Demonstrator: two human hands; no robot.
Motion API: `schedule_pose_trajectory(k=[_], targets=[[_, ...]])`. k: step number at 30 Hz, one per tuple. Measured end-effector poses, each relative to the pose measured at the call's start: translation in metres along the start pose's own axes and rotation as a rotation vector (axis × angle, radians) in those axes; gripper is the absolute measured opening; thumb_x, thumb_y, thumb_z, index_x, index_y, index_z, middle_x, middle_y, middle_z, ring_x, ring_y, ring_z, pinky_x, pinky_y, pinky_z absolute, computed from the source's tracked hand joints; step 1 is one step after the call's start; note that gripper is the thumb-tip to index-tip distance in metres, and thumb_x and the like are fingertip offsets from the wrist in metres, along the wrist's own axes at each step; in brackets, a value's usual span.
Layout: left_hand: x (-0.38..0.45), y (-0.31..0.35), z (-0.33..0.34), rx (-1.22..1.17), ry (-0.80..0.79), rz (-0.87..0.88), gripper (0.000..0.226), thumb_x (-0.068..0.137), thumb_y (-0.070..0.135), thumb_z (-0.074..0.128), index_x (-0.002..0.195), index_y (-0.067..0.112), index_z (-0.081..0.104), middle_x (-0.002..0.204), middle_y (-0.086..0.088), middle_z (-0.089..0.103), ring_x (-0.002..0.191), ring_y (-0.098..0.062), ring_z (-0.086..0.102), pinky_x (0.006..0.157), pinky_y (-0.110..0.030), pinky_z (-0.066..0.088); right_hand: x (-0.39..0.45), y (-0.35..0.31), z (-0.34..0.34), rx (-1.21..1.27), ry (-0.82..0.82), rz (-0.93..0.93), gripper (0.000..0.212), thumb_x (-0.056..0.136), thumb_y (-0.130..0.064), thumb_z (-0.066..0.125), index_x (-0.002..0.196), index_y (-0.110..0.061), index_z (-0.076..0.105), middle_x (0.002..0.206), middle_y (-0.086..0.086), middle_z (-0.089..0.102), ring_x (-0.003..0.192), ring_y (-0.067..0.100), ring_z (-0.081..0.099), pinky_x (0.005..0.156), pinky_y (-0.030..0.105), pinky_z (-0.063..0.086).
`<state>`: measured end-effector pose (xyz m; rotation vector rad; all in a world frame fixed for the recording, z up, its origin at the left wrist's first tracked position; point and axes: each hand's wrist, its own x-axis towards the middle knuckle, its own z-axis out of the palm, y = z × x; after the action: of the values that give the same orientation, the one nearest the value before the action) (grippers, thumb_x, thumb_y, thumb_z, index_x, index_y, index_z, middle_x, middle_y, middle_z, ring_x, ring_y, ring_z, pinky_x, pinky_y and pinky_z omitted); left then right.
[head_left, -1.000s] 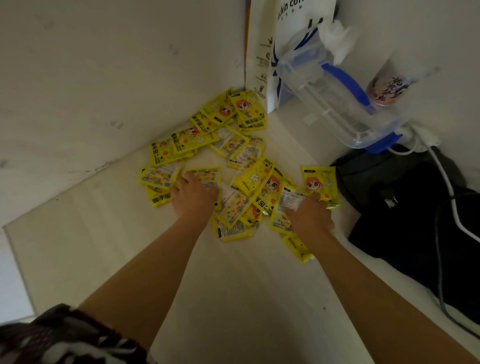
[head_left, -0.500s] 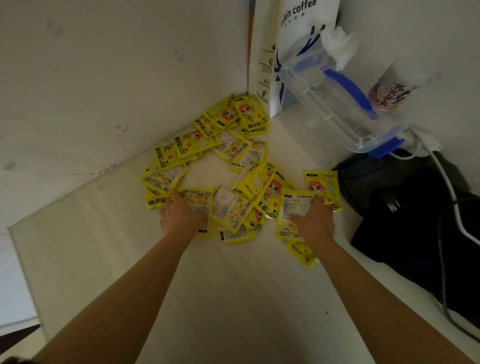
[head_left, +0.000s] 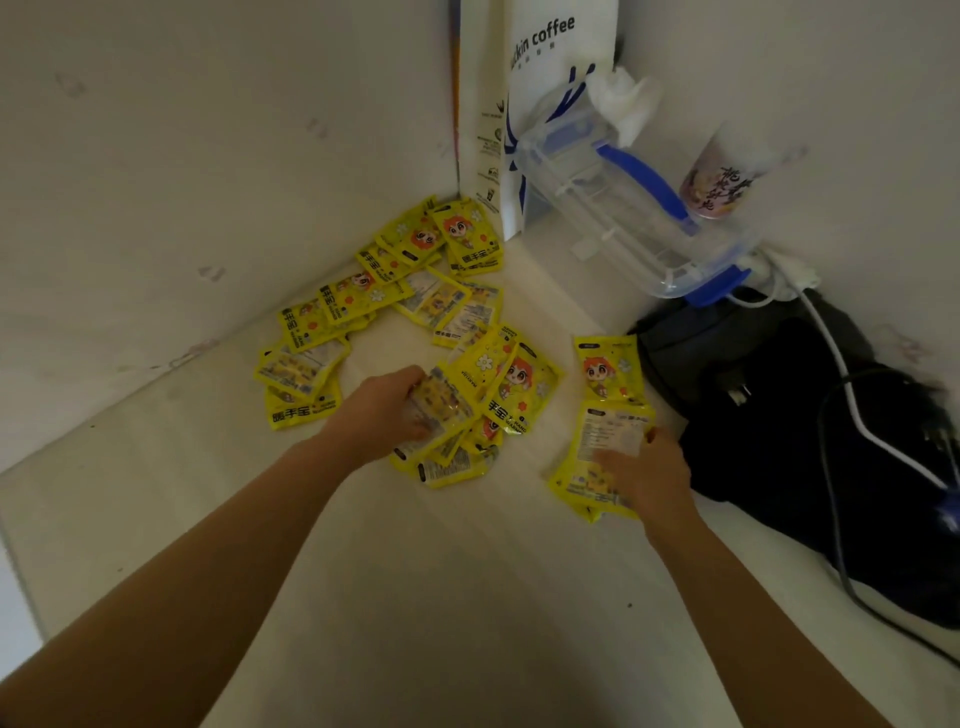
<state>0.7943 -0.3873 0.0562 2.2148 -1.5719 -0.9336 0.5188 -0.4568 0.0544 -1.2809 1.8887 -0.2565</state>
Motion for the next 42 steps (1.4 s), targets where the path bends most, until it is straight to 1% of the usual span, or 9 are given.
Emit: schedule_pose_trajectory(k=[7, 11, 15, 20, 26, 28, 31, 37, 42], targets=[[0.025, -0.007, 0.007, 0.381, -0.136, 0.112, 0.061, 0.077, 0.027, 0.076, 0.129, 0.009, 0.049, 0.126, -0.012, 0.045, 0.117, -0.030, 0.045, 0.092, -0.040, 0.043, -0.001, 0.036, 0.006, 0.093, 0.001, 0.099, 0.033, 0.083, -0.016, 0.069, 0.108, -0.001, 0.053, 0.103, 0.016, 0.059, 0.069, 0.018, 0.054, 0.047, 0.024, 0.039], [0.025, -0.011, 0.014, 0.444, -0.123, 0.153, 0.074, 0.075, 0.035, 0.077, 0.136, 0.012, 0.043, 0.139, -0.007, 0.040, 0.127, -0.027, 0.037, 0.100, -0.039, 0.039, 0.006, 0.036, 0.017, 0.065, 0.025, 0.115, 0.040, 0.080, -0.023, 0.072, 0.108, -0.002, 0.053, 0.117, 0.019, 0.051, 0.089, 0.032, 0.060, 0.051, 0.033, 0.053], [0.016, -0.013, 0.019, 0.452, -0.034, 0.120, 0.072, 0.070, 0.037, 0.080, 0.128, 0.012, 0.046, 0.126, -0.009, 0.048, 0.118, -0.029, 0.045, 0.095, -0.036, 0.036, 0.010, 0.025, 0.023, -0.066, 0.058, 0.108, 0.049, 0.082, -0.026, 0.070, 0.119, -0.003, 0.047, 0.126, 0.023, 0.044, 0.111, 0.041, 0.048, 0.088, 0.042, 0.047], [-0.003, -0.014, 0.019, 0.341, 0.112, 0.050, 0.064, 0.065, 0.031, 0.085, 0.110, 0.014, 0.043, 0.109, -0.006, 0.052, 0.095, -0.032, 0.057, 0.071, -0.034, 0.036, 0.007, 0.017, 0.027, -0.147, 0.032, 0.011, 0.035, 0.083, -0.025, 0.065, 0.113, -0.013, 0.050, 0.121, 0.018, 0.052, 0.108, 0.035, 0.045, 0.076, 0.031, 0.030], [-0.023, -0.025, 0.022, 0.308, 0.117, -0.031, 0.048, 0.074, 0.035, 0.077, 0.113, 0.016, 0.057, 0.109, -0.003, 0.049, 0.093, -0.030, 0.060, 0.064, -0.035, 0.043, -0.006, 0.010, 0.022, -0.072, 0.053, -0.079, 0.024, 0.087, -0.012, 0.060, 0.109, -0.012, 0.051, 0.122, 0.018, 0.046, 0.064, 0.011, 0.038, 0.059, 0.024, 0.033], [-0.029, -0.029, 0.022, 0.259, 0.137, -0.067, 0.047, 0.074, 0.037, 0.077, 0.110, 0.012, 0.060, 0.106, -0.005, 0.048, 0.092, -0.031, 0.060, 0.066, -0.038, 0.045, -0.008, 0.010, 0.021, -0.054, 0.044, -0.117, 0.023, 0.087, -0.012, 0.060, 0.107, -0.011, 0.051, 0.119, 0.018, 0.051, 0.064, 0.004, 0.036, 0.050, 0.021, 0.027], [-0.035, -0.036, 0.017, 0.114, 0.200, -0.148, 0.048, 0.071, 0.036, 0.080, 0.104, 0.006, 0.061, 0.105, -0.008, 0.052, 0.093, -0.032, 0.059, 0.071, -0.041, 0.047, -0.010, 0.006, 0.016, -0.004, 0.036, -0.191, 0.022, 0.085, -0.010, 0.062, 0.105, -0.010, 0.052, 0.104, 0.011, 0.058, 0.079, 0.023, 0.056, 0.051, 0.019, 0.032], [-0.042, -0.052, -0.004, -0.200, 0.328, -0.306, 0.038, 0.070, 0.033, 0.082, 0.102, 0.015, 0.071, 0.093, -0.001, 0.071, 0.090, -0.020, 0.065, 0.071, -0.026, 0.040, -0.015, -0.019, 0.002, 0.069, 0.028, -0.275, 0.037, 0.086, -0.009, 0.064, 0.122, -0.010, 0.052, 0.106, 0.003, 0.054, 0.091, 0.023, 0.057, 0.075, 0.032, 0.049], [-0.034, -0.062, -0.021, -0.283, 0.433, -0.414, 0.043, 0.068, 0.026, 0.085, 0.104, 0.009, 0.069, 0.096, -0.015, 0.071, 0.093, -0.033, 0.066, 0.078, -0.035, 0.048, -0.006, -0.041, -0.005, 0.123, 0.027, -0.295, 0.046, 0.084, -0.006, 0.066, 0.126, -0.010, 0.048, 0.102, 0.000, 0.053, 0.084, 0.016, 0.053, 0.064, 0.023, 0.043]])
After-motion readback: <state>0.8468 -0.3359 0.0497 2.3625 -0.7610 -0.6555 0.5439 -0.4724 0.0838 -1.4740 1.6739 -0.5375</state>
